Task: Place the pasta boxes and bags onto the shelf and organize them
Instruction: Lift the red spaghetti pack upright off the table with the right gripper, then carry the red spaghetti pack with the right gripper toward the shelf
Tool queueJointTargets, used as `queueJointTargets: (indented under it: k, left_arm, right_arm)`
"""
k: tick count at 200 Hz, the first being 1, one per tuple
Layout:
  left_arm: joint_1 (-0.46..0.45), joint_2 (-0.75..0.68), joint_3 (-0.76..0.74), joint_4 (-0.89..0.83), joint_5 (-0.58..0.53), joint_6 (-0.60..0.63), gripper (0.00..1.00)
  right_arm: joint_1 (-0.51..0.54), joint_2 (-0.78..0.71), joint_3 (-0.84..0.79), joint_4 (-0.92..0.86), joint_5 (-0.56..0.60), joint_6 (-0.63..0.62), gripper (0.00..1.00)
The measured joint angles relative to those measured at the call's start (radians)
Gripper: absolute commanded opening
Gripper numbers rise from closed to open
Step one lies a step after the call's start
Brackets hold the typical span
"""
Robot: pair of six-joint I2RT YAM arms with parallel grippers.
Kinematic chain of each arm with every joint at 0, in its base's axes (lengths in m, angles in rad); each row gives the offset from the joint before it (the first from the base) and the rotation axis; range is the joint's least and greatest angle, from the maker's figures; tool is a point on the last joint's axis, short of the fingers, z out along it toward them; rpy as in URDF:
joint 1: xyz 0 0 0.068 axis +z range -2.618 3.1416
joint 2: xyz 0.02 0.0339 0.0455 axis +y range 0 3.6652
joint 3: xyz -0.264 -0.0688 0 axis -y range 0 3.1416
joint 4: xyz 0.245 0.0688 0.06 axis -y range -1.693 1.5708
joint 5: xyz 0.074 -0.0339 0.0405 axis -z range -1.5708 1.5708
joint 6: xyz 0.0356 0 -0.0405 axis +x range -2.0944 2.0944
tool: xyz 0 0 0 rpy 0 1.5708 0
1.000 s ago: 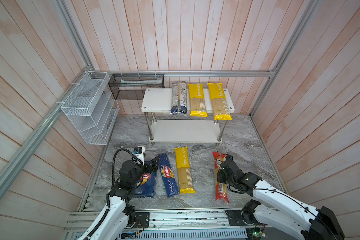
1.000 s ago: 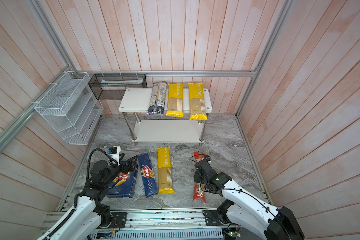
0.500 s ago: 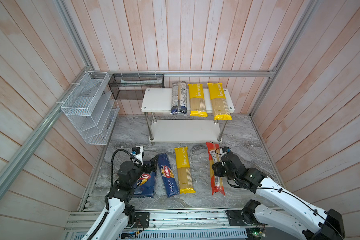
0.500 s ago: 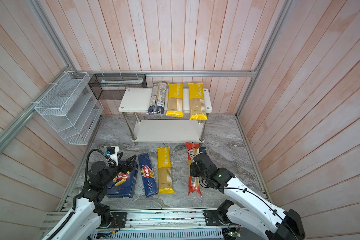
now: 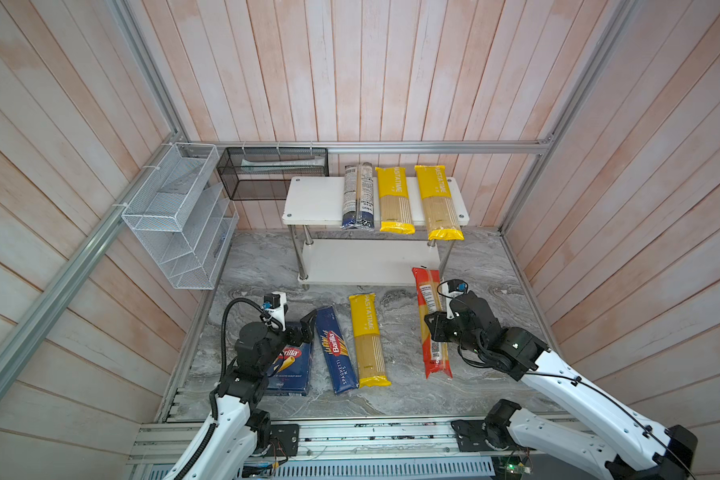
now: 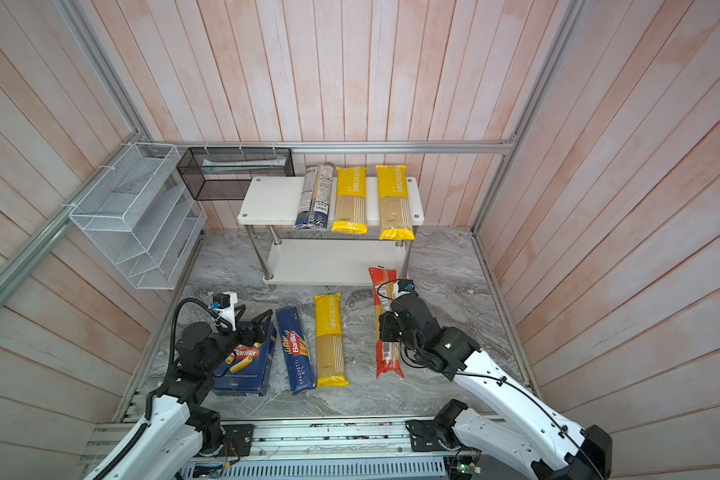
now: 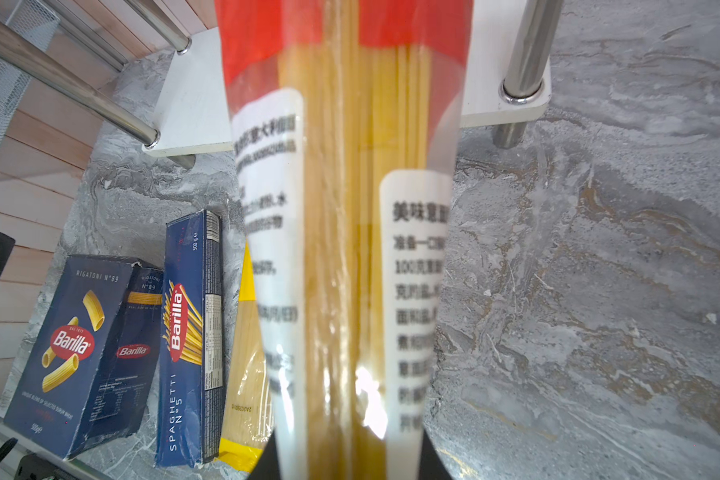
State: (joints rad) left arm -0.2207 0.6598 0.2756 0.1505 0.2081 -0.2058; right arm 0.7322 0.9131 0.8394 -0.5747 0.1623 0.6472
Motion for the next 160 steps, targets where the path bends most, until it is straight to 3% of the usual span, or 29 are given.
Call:
queueJointTargets:
  k: [73, 160]
  left_arm:
    - [0.049, -0.064, -0.026, -0.006, -0.004, -0.016, 1.00]
    - [0.096, -0.049, -0.040, -0.009, 0.019, -0.042, 1.00]
  right_arm:
    - [0.014, 0.043, 0.211, -0.054, -0.037, -0.071, 0.15]
    - [0.221, 0.255, 0.356, -0.031, -0.044, -0.105, 0.15]
